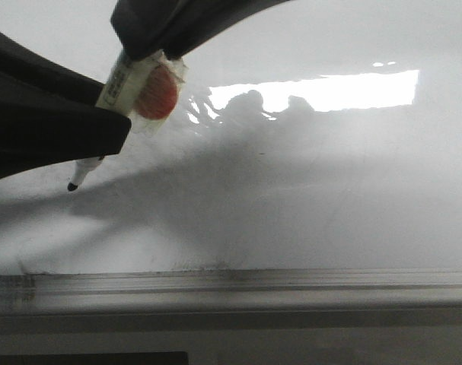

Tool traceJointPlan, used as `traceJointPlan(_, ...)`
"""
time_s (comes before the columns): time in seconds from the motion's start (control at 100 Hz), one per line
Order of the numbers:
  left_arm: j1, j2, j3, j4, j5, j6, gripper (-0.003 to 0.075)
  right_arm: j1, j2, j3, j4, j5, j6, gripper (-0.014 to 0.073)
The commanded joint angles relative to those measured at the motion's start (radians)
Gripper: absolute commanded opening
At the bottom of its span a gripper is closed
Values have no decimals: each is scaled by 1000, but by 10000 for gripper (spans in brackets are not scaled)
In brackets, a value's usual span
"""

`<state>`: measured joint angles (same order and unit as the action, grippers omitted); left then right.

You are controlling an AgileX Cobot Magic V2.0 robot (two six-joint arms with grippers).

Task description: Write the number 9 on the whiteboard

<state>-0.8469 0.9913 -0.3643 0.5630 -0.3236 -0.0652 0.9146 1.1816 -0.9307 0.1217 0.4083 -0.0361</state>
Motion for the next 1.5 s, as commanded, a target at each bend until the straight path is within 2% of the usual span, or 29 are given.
traceJointPlan(0.0, 2, -15, -32, -24, -68, -13, 114, 0, -16, -35, 0, -64, -10, -64)
traceJointPlan(0.12, 2, -24, -32, -29, 16, -13, 223, 0, -18, -35, -2, -56, -10, -64)
traceJointPlan(0.26, 2, -115, -32, -120, 121, -13, 288, -9, -43, -35, -3, -36, -10, -63)
traceJointPlan(0.41, 4, -281, -32, -220, 227, -13, 288, -66, -125, -36, -8, -36, -10, -63)
traceJointPlan(0.52, 4, -377, -32, -248, 255, -13, 283, -141, -187, -39, -8, -36, 11, -62)
traceJointPlan(0.78, 4, -417, -32, -283, 256, -13, 284, -291, -178, -82, -8, 7, 44, -62)
traceJointPlan(0.95, 4, -417, -32, -285, 248, -13, 283, -293, -61, -156, -8, 7, 44, -62)
traceJointPlan(1.07, 4, -415, -32, -285, 248, -13, 283, -254, 5, -192, -12, 138, 36, -63)
traceJointPlan(1.19, 4, -415, -32, -285, 248, -13, 284, -253, -25, -192, -65, 220, 50, -63)
traceJointPlan(1.3, 4, -415, -32, -285, 248, -13, 284, -274, -85, -217, -122, 215, 69, -63)
traceJointPlan(1.49, 4, -415, -32, -285, 248, -13, 284, -303, -89, -271, -131, 212, 71, -63)
